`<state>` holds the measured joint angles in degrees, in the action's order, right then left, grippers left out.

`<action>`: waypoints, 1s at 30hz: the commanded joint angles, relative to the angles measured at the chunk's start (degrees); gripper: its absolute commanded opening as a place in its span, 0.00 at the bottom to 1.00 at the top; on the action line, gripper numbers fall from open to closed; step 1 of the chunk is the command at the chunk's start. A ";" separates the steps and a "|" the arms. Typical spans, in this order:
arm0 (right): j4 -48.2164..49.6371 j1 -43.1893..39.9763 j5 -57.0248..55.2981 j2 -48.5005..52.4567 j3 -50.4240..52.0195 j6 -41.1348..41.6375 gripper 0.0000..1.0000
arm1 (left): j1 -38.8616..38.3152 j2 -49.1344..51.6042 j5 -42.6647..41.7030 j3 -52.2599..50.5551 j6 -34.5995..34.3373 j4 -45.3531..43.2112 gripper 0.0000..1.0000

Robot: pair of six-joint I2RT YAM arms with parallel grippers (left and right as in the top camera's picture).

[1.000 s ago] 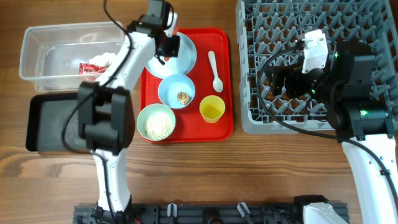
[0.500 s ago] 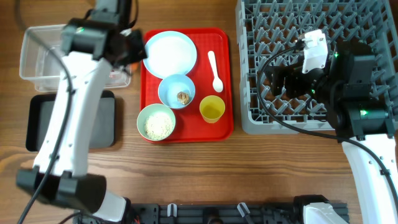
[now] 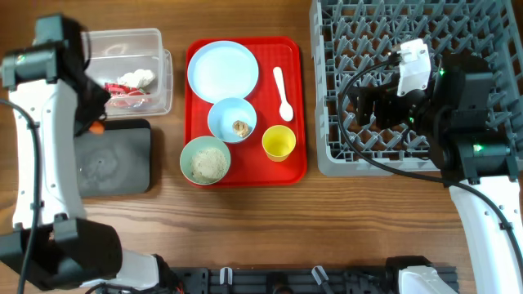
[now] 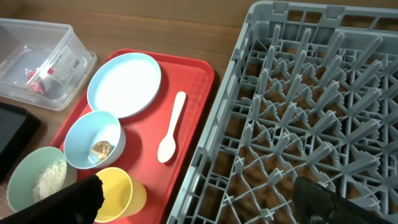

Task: Sort waste into correct bins and load items into the dishwasher rack
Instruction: 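Carry the carrot left and place it on the black tray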

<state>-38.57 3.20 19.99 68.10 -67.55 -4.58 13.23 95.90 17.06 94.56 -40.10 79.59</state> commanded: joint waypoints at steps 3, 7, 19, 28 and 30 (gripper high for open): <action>0.04 -0.17 1.09 0.22 -0.59 0.74 1.00 | 6.03 -0.44 -9.44 -16.13 -2.84 -11.30 0.04; -0.11 -0.17 1.09 0.22 -0.59 0.70 1.00 | 7.23 -0.44 -9.75 -27.56 -6.32 -21.46 0.04; -0.76 -0.17 1.05 0.22 -0.59 1.70 1.00 | 8.70 -0.44 -10.99 -43.34 -16.46 -41.11 0.71; -0.96 -0.17 1.07 0.22 -0.59 1.73 1.00 | 8.74 -4.59 -16.83 -38.73 -9.55 -40.74 1.00; -0.96 -0.17 1.07 0.22 -0.59 1.70 1.00 | 8.74 -7.28 -16.83 -37.29 -7.98 -39.52 1.00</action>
<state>-39.46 3.20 20.12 68.10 -67.55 -3.70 21.56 94.30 1.34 53.54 -51.20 38.85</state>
